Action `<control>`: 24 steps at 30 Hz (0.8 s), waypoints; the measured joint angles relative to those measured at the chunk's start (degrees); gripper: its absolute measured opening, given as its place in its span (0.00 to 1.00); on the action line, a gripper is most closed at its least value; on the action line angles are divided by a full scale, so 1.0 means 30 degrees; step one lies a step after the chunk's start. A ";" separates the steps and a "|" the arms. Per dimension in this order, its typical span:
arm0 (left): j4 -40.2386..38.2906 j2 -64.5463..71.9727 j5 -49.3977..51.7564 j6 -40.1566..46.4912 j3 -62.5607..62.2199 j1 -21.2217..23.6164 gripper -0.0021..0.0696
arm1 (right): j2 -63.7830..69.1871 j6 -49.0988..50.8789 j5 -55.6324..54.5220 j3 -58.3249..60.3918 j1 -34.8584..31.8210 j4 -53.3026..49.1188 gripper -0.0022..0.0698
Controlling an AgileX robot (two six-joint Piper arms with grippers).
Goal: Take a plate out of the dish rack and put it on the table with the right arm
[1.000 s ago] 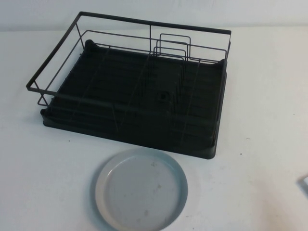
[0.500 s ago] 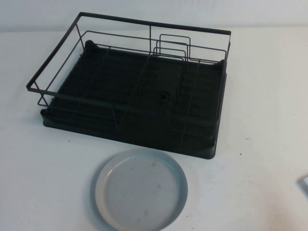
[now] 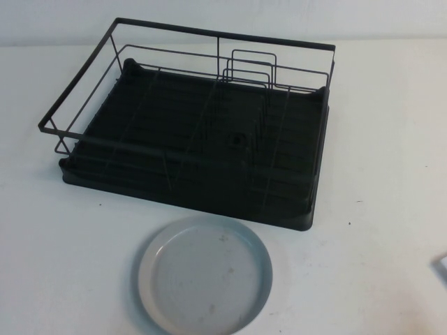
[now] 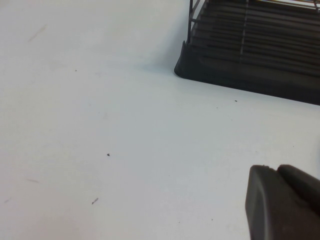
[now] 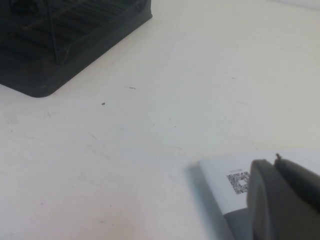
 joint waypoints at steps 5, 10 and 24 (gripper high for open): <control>0.0000 0.0000 0.0000 0.0000 0.0000 0.0000 0.02 | -0.0073 0.0000 0.0000 0.0000 0.0000 0.0164 0.00; 0.0000 0.0000 0.0000 0.0000 0.0000 0.0000 0.02 | -0.0073 0.0000 0.0000 0.0000 0.0000 0.0201 0.00; 0.0000 0.0000 0.0000 0.0000 0.0000 0.0000 0.02 | -0.0073 0.0000 0.0000 0.0000 0.0000 0.0201 0.00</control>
